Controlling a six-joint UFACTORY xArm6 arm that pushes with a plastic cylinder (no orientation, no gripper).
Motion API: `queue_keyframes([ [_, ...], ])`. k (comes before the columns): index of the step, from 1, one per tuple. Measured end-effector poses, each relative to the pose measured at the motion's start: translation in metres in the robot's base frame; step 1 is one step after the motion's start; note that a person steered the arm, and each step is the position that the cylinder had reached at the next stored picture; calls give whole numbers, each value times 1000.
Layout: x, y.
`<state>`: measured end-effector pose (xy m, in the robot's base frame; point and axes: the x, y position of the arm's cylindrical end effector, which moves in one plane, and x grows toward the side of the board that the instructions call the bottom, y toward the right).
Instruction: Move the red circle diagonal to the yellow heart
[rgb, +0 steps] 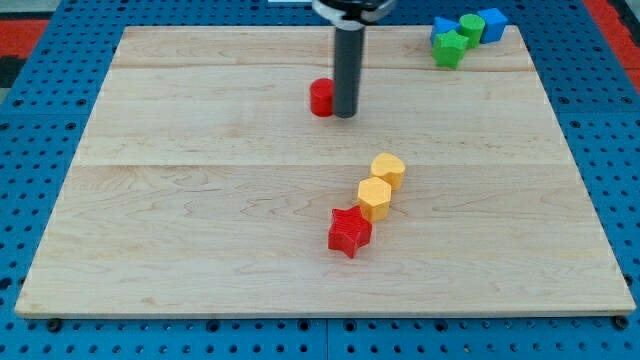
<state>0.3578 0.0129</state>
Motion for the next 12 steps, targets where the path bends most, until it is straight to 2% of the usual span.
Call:
queue_keyframes([
  [1,-24,24],
  [2,-59,18],
  [5,-17,-64],
  [8,-6,-126],
  [10,16,-114],
  [12,75,-105],
])
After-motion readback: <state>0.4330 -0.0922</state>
